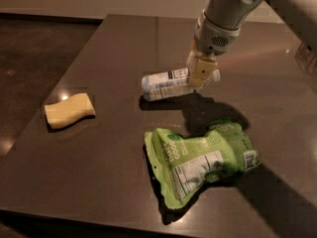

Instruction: Move blue plastic bottle near green rice chip bag

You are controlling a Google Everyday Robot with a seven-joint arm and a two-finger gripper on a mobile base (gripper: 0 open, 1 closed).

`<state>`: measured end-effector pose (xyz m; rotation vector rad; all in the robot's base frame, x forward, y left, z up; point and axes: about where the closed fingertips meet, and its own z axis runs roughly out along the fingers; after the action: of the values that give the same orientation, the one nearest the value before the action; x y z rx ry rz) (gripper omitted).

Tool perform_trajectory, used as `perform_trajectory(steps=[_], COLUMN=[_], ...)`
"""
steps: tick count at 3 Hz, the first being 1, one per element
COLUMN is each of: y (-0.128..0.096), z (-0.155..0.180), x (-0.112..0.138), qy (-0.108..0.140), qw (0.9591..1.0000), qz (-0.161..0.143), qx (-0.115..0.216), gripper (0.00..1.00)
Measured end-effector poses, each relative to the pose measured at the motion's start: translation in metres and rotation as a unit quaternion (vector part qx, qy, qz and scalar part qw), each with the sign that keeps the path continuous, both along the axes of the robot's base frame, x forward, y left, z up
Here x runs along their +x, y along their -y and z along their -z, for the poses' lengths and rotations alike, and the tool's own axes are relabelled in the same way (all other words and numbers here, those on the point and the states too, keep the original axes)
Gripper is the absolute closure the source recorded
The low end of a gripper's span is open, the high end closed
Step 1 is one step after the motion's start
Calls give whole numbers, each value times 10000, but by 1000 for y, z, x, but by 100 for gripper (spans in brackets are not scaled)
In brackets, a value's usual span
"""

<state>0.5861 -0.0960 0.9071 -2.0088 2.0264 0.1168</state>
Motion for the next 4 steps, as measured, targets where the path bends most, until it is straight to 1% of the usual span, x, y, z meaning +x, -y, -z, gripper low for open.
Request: perform_trajectory(steps=[1,2,3,4], y=[12,19,23,24], z=[-4,-4,1,5], x=[-25,-51,-65,-72], qy=[-60,-104,-180,-232], qw=[9984,9920,9860,9807], qz=[-558,-1261,-1659,-1943], qx=[30,47,57,53], gripper=[100,100,82,58])
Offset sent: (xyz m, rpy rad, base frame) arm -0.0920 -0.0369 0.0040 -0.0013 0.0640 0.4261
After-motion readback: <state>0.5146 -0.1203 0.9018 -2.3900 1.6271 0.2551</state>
